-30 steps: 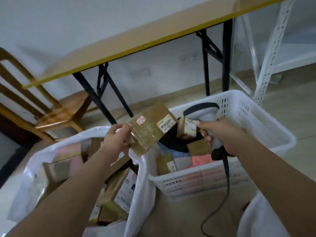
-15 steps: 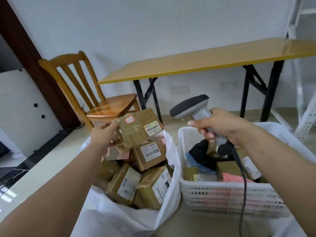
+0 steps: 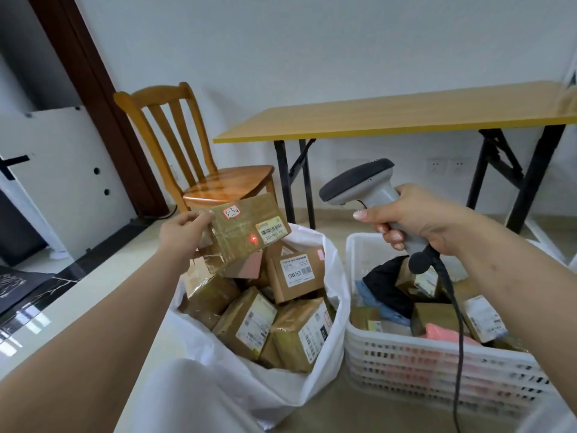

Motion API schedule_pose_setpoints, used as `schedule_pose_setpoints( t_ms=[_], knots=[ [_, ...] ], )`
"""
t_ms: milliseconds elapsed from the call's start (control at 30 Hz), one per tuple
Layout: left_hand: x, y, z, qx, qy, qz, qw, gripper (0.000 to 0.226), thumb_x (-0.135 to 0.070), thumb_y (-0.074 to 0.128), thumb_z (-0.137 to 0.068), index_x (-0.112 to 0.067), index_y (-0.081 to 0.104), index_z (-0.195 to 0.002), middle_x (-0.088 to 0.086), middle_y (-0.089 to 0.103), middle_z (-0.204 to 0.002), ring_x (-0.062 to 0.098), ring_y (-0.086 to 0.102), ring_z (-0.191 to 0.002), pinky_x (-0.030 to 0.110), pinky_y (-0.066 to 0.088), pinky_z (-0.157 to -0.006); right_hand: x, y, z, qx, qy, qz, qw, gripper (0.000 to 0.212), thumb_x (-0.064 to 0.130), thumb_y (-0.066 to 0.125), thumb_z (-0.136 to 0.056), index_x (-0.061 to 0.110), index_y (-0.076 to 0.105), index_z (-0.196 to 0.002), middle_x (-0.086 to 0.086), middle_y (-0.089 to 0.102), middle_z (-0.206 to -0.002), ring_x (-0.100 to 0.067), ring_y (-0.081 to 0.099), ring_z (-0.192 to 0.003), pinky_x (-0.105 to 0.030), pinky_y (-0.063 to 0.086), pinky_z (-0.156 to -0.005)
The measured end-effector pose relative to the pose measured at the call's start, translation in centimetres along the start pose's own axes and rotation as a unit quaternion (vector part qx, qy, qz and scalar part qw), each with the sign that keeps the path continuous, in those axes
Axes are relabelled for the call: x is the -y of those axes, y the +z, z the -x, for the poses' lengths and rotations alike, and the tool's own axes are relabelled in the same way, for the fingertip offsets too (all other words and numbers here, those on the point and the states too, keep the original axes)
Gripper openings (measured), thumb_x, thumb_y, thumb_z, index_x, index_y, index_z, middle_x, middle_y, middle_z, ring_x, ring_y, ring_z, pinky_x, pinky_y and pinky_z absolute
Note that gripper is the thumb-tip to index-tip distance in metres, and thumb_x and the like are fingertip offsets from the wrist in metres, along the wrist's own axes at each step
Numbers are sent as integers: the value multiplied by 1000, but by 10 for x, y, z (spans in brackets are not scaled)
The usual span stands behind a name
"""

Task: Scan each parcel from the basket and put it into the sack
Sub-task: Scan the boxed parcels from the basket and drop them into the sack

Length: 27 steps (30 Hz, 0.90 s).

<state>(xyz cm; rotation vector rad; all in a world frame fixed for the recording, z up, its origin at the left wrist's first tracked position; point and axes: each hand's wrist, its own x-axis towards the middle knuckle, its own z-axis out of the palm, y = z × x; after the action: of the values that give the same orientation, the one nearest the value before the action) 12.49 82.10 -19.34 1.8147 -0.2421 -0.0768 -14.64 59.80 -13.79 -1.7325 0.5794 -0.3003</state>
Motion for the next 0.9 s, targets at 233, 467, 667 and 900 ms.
schedule_pose_setpoints(
  t_ms=[233,467,667,900],
  knots=[
    [16,-8,-11,-42,9,-1,999,25,-39,69,-87,-23,68,-106,-5,63,-99,18,60,-91,39,57,-76,-8,12,-12,6,8,-12,1000,25,16,75,-83,3,54,-85,-6,51,-55,-13,38,-40,-25,38,-42],
    [34,0,-10,11,-5,-18,1000,30,-44,72,-83,-26,68,-106,-3,64,-102,16,61,-92,40,60,-73,-46,27,-41,-40,54,-18,998,24,16,76,-84,3,56,-80,-7,49,-57,-13,37,-42,-27,37,-44],
    [64,28,-2,90,5,-48,995,21,-47,76,-78,-31,70,-91,-7,69,-97,15,66,-94,44,59,-82,-118,50,-77,-177,124,9,976,27,18,79,-81,5,59,-93,-10,60,-74,-20,54,-56,-34,46,-57],
    [101,63,-4,143,-9,-25,989,15,-36,75,-84,-29,68,-95,-3,69,-99,14,68,-92,34,58,-77,-184,83,-95,-262,175,98,944,46,28,78,-83,0,59,-114,-17,65,-111,-34,64,-101,-39,52,-82]
  ],
)
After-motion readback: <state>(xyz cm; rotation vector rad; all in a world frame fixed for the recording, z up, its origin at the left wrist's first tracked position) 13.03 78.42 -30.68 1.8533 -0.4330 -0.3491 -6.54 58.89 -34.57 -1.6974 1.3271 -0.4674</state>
